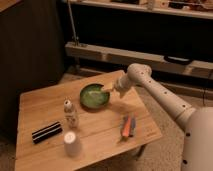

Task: Drag the ceramic bowl in a circle

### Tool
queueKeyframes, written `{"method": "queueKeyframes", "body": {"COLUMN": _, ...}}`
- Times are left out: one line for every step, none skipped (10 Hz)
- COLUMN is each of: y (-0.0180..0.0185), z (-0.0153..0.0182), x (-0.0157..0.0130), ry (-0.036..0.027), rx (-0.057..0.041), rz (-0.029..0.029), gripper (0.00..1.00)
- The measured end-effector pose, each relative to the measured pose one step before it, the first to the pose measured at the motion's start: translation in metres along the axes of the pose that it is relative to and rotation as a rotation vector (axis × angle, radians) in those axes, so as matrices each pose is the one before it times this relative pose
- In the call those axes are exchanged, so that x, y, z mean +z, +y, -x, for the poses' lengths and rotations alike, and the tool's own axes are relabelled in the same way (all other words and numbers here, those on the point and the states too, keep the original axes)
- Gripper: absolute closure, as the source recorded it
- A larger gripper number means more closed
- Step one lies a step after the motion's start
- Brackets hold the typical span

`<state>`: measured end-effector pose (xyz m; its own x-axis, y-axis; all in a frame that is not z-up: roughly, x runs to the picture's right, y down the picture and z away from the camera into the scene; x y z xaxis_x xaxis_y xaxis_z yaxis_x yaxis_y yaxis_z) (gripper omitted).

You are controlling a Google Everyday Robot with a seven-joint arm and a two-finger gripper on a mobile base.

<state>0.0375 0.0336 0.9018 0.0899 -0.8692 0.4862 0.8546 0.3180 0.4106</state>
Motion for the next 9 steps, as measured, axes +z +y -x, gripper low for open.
{"method": "queueKeyframes", "body": {"y": 0.00080, "z": 0.00081, "x": 0.00598, "ry": 0.01275, "rx": 0.02000, "rz": -0.00279, "gripper": 0.20}}
{"method": "queueKeyframes", "body": {"y": -0.00161, "z": 0.00011, "x": 0.00519, "ry": 0.00352, "rx": 0.01152, "rz": -0.00358, "gripper": 0.20}}
{"method": "queueKeyframes", "body": {"y": -0.00351, "z": -0.00010, "x": 0.00709, "ry": 0.00038, "rx": 0.00704, "rz": -0.00214, "gripper": 0.20}}
{"method": "queueKeyframes", "body": {"y": -0.00260, "z": -0.00056, "x": 0.00565, "ry": -0.00251, "rx": 0.00455, "rz": -0.00253, "gripper": 0.20}}
{"method": "queueKeyframes", "body": {"y": -0.00061, "z": -0.00091, "x": 0.00509, "ry": -0.00364, "rx": 0.00655, "rz": -0.00209, "gripper": 0.20}}
{"method": "queueKeyframes", "body": {"y": -0.00060, "z": -0.00141, "x": 0.00451, "ry": -0.00540, "rx": 0.00693, "rz": -0.00169, "gripper": 0.21}}
{"method": "queueKeyframes", "body": {"y": -0.00136, "z": -0.00079, "x": 0.00415, "ry": -0.00486, "rx": 0.00351, "rz": 0.00070, "gripper": 0.27}}
{"method": "queueKeyframes", "body": {"y": -0.00176, "z": -0.00016, "x": 0.00493, "ry": -0.00455, "rx": 0.00219, "rz": 0.00346, "gripper": 0.37}}
{"method": "queueKeyframes", "body": {"y": -0.00051, "z": -0.00062, "x": 0.00266, "ry": -0.00078, "rx": 0.00132, "rz": 0.00649, "gripper": 0.47}}
